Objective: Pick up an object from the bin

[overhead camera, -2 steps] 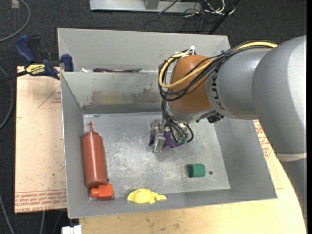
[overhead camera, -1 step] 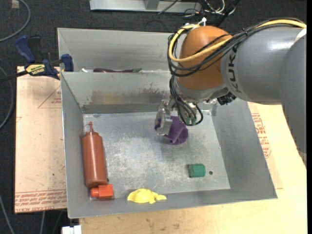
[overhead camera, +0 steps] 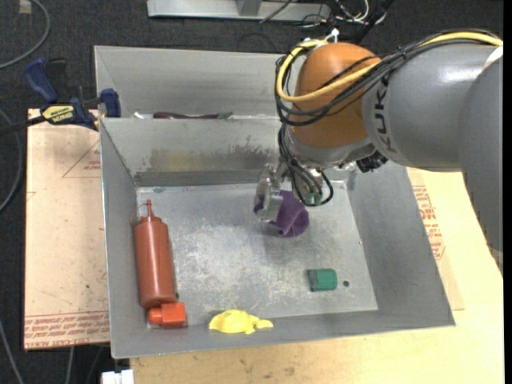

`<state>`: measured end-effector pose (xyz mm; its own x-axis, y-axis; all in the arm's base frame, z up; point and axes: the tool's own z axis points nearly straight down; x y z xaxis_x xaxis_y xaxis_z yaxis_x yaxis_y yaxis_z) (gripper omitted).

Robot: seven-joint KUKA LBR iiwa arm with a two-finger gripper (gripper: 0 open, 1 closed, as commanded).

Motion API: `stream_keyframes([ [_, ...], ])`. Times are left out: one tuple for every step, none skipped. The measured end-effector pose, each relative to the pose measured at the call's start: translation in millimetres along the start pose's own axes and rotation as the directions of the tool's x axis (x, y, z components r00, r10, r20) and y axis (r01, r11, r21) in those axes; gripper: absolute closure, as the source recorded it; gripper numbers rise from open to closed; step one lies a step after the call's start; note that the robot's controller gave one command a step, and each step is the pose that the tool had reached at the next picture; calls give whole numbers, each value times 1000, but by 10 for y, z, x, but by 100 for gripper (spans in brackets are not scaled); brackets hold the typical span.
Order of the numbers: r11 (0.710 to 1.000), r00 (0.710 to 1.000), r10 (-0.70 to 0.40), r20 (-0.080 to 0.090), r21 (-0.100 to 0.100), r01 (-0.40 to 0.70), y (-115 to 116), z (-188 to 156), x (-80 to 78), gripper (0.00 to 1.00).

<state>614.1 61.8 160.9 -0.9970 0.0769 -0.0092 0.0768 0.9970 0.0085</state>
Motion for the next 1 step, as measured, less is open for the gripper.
stream_keyframes([
  [1000,1000,8,-7,0,-8,-29,-427,23,100],
])
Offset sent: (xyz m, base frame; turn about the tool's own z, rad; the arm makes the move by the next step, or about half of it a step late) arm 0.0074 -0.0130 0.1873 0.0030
